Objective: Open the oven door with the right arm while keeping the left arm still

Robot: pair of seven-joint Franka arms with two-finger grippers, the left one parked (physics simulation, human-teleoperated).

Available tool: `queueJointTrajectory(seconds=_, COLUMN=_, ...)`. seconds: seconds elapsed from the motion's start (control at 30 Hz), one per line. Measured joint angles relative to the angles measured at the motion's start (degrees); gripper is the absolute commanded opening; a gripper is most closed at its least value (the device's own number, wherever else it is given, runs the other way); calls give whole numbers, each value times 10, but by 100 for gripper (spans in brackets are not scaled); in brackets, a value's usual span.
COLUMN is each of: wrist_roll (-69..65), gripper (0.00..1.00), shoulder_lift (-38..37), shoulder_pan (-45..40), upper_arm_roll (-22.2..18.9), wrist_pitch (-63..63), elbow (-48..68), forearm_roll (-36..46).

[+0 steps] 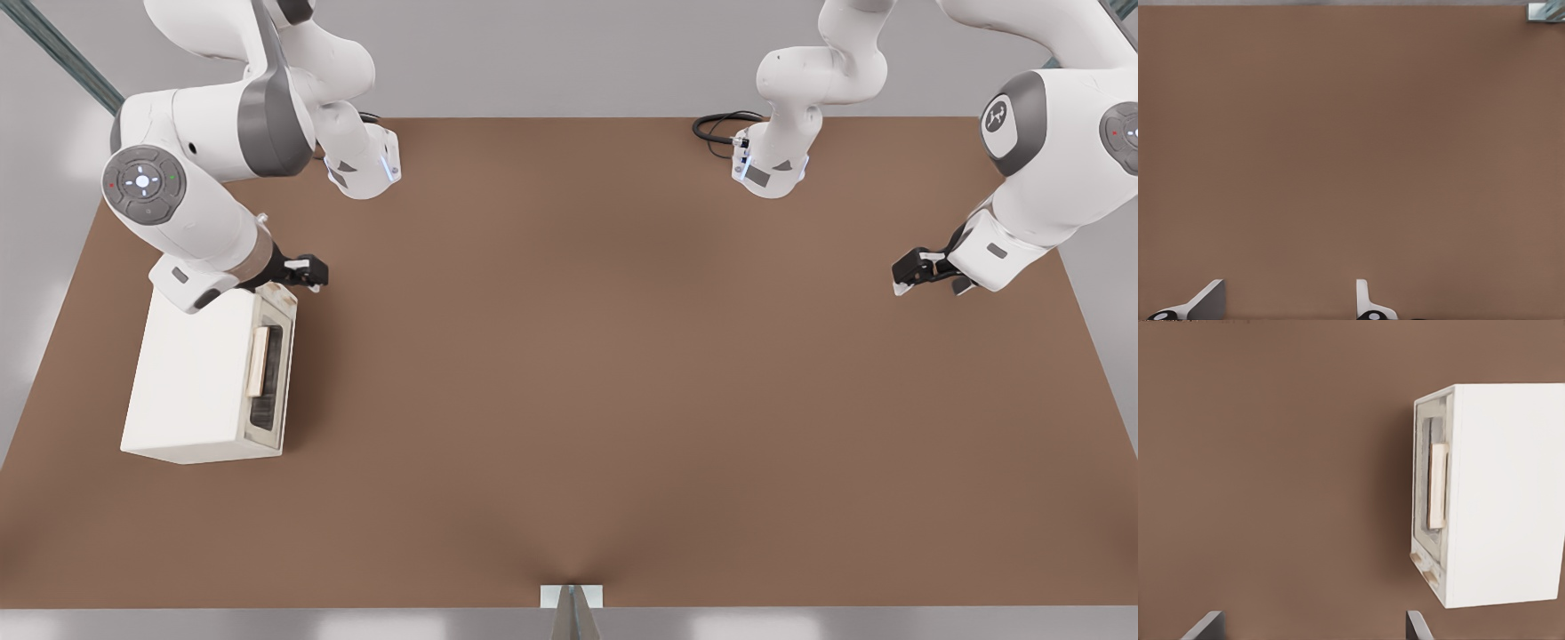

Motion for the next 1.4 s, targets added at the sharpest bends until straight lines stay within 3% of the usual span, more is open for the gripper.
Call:
queueJointTrajectory(seconds=0.13, wrist_roll=15, gripper=100, shoulder_lift=21, shoulder_pan=6, upper_arm_roll=3, wrist_pitch=0, elbow=0, forearm_roll=0)
queueJointTrajectory(seconds=0.17, wrist_roll=14, gripper=94, shoulder_lift=38, shoulder_pan=6, upper_arm_roll=4, wrist_pitch=1, elbow=2, forearm_roll=-5)
queueJointTrajectory(seconds=0.2, wrist_roll=10, gripper=0, shoulder_lift=62, shoulder_pan=9, upper_arm_roll=5, wrist_pitch=2, elbow=12, forearm_roll=-17)
queueJointTrajectory(seconds=0.37, wrist_roll=-30, gripper=0, shoulder_lift=182, shoulder_pan=11, upper_arm_roll=2, wrist_pitch=26, elbow=42, forearm_roll=-98)
queueJointTrajectory(seconds=0.47, wrist_roll=-38, gripper=0, shoulder_lift=205, shoulder_pan=49, upper_arm_roll=0, wrist_pitch=46, elbow=12, forearm_roll=-217)
queueJointTrajectory(seconds=0.6, wrist_roll=-34, gripper=0, shoulder_lift=222, shoulder_pan=55, upper_arm_roll=-31, wrist_pitch=70, elbow=-19, forearm_roll=-291)
queueJointTrajectory(seconds=0.7, wrist_roll=-32, gripper=0, shoulder_lift=226, shoulder_pan=54, upper_arm_roll=-48, wrist_pitch=85, elbow=-34, forearm_roll=-312)
queueJointTrajectory(seconds=0.9, wrist_roll=-14, gripper=0, shoulder_lift=180, shoulder_pan=55, upper_arm_roll=-55, wrist_pitch=141, elbow=-170, forearm_roll=-336)
queueJointTrajectory(seconds=1.4, wrist_roll=15, gripper=0, shoulder_lift=146, shoulder_pan=51, upper_arm_roll=-76, wrist_pitch=196, elbow=-265, forearm_roll=-364)
